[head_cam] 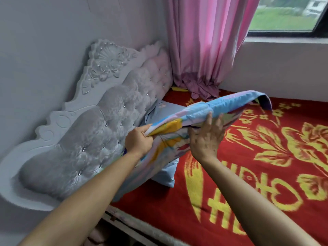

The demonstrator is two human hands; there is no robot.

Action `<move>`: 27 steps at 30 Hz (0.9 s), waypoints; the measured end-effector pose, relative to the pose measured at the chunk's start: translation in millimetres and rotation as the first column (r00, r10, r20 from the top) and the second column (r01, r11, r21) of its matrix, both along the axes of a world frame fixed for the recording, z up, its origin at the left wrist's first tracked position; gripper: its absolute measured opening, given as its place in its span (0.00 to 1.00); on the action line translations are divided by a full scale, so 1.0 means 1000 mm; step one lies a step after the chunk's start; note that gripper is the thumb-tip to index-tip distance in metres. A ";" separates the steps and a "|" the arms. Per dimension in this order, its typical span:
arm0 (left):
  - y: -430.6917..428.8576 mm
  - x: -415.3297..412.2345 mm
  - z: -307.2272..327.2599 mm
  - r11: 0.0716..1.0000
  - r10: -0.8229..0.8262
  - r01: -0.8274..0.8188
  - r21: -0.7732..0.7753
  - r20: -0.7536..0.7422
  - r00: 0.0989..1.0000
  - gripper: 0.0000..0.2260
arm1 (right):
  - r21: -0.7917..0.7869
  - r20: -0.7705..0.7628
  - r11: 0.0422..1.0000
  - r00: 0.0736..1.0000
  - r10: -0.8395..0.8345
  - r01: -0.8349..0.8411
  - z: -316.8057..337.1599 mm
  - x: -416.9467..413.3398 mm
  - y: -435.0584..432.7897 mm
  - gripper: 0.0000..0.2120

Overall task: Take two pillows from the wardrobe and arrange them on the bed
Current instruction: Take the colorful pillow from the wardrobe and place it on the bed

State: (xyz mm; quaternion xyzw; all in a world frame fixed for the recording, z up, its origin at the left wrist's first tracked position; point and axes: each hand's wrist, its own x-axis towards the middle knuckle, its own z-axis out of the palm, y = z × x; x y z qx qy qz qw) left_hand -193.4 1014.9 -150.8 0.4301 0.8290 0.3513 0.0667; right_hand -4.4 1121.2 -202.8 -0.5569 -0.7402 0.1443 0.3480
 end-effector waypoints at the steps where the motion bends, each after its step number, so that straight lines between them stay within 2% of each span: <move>1: 0.011 -0.011 -0.004 1.000 -0.010 0.010 -0.001 0.057 0.998 0.24 | -0.156 -0.103 0.987 0.993 -0.054 0.038 -0.010 -0.011 0.007 0.42; 2: 0.021 -0.021 -0.008 1.000 -0.027 0.027 0.003 0.120 0.992 0.23 | -0.288 -0.171 0.957 0.981 -0.087 0.035 -0.021 -0.022 0.015 0.45; 4: 0.042 -0.040 -0.016 0.996 -0.092 0.082 0.046 0.280 0.956 0.20 | -0.392 -0.259 0.920 0.962 -0.088 -0.021 -0.040 -0.043 0.029 0.49; 6: 0.063 -0.062 -0.025 0.985 -0.164 0.116 0.126 0.498 0.851 0.15 | -0.394 -0.345 0.918 0.933 -0.099 -0.048 -0.053 -0.064 0.043 0.49; 8: 0.084 -0.088 -0.030 0.981 -0.187 0.103 0.162 0.681 0.708 0.12 | -0.396 -0.361 0.918 0.921 -0.146 -0.009 -0.061 -0.088 0.055 0.49; 10: 0.104 -0.120 -0.036 0.982 -0.190 0.100 0.163 0.780 0.597 0.11 | -0.328 -0.308 0.943 0.939 -0.156 0.049 -0.068 -0.115 0.069 0.46; 13: 0.139 -0.175 -0.055 0.983 -0.180 0.110 0.146 0.869 0.461 0.08 | -0.120 -0.177 0.988 0.977 -0.118 0.097 -0.085 -0.154 0.095 0.42; 15: 0.163 -0.210 -0.075 0.985 -0.163 0.126 0.121 0.896 0.412 0.05 | -0.034 -0.072 0.997 0.995 -0.066 0.064 -0.106 -0.176 0.111 0.40; 16: 0.177 -0.230 -0.095 0.990 -0.122 0.122 0.072 0.875 0.469 0.03 | -0.047 0.009 0.999 1.000 -0.025 0.026 -0.125 -0.189 0.121 0.39; 17: 0.189 -0.248 -0.120 0.993 -0.063 0.121 -0.015 0.788 0.612 0.03 | -0.099 0.110 0.995 0.993 0.033 -0.022 -0.149 -0.198 0.129 0.38; 18: 0.197 -0.264 -0.149 0.984 -0.009 0.118 -0.132 0.628 0.778 0.06 | -0.190 0.218 0.980 0.970 0.105 -0.063 -0.176 -0.204 0.131 0.37; 19: 0.202 -0.275 -0.179 0.961 0.009 0.120 -0.248 0.463 0.886 0.10 | -0.312 0.314 0.946 0.930 0.188 -0.086 -0.206 -0.206 0.130 0.36; 20: 0.204 -0.283 -0.211 0.923 -0.015 0.153 -0.353 0.364 0.931 0.16 | -0.444 0.382 0.892 0.882 0.276 -0.086 -0.237 -0.206 0.124 0.35; 22: 0.193 -0.285 -0.277 0.765 -0.118 0.268 -0.586 0.282 0.952 0.28 | -0.641 0.395 0.767 0.840 0.372 -0.038 -0.295 -0.203 0.108 0.34; 24: 0.173 -0.276 -0.332 0.611 -0.220 0.264 -0.746 0.160 0.962 0.31 | -0.643 0.375 0.766 0.871 0.318 -0.003 -0.334 -0.203 0.098 0.34; 25: 0.165 -0.272 -0.353 0.596 -0.243 0.223 -0.772 0.091 0.966 0.32 | -0.629 0.361 0.777 0.887 0.289 0.003 -0.346 -0.205 0.098 0.35; 27: 0.160 -0.264 -0.377 0.623 -0.251 0.165 -0.764 0.004 0.968 0.32 | -0.630 0.336 0.777 0.900 0.278 -0.004 -0.363 -0.207 0.102 0.36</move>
